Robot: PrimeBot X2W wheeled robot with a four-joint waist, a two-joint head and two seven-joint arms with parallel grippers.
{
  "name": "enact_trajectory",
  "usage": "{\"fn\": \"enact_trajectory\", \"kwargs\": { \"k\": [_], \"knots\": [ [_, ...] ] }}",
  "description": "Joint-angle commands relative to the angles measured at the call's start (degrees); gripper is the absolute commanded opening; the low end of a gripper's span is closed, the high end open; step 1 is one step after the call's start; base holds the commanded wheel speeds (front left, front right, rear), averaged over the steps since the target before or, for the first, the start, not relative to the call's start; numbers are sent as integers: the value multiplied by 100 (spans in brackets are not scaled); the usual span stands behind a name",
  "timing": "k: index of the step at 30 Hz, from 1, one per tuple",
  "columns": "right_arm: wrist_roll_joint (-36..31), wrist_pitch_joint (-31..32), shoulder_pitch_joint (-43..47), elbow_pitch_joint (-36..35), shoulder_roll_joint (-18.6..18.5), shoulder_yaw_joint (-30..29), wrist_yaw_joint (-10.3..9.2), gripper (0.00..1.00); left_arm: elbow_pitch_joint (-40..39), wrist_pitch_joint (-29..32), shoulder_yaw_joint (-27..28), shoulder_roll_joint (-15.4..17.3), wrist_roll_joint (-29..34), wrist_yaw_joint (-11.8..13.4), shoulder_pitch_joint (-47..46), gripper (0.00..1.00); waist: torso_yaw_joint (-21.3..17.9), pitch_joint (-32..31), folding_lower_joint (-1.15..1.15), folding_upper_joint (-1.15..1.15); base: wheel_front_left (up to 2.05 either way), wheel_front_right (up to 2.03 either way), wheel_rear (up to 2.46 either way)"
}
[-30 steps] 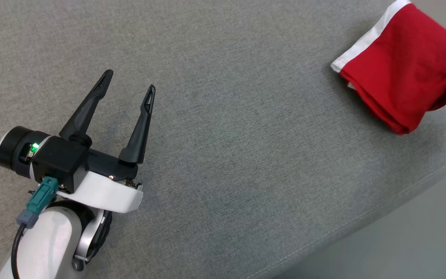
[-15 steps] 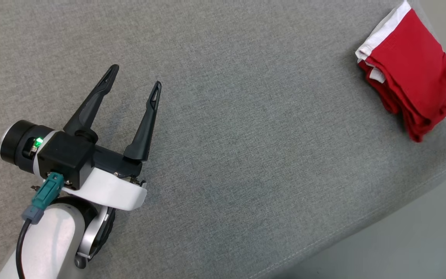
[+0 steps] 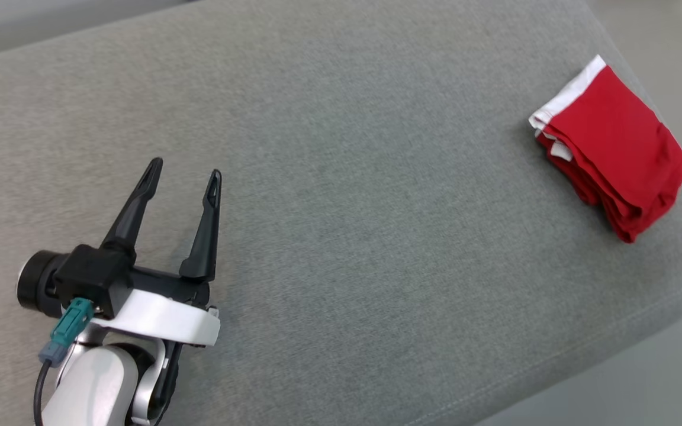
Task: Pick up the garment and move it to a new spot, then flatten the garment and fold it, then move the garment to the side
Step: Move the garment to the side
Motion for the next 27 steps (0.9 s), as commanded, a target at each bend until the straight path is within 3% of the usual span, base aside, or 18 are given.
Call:
{"fn": "enact_trajectory", "kwargs": {
  "k": [1,15,27],
  "knots": [
    [-82,-16,225,-311,117,-33,-11,100,78,-83,62,-1,-62,70,114,100,306,-318,0,0,0,0,0],
    [-525,391,1467,-2301,924,216,-8,100,519,-482,342,-123,-349,277,578,100,1316,-1101,0,0,0,0,0],
    [-844,875,2460,-3046,1287,406,-8,100,657,-567,410,-52,-442,381,1073,100,1756,-1769,0,0,0,0,0]
  ]
}}
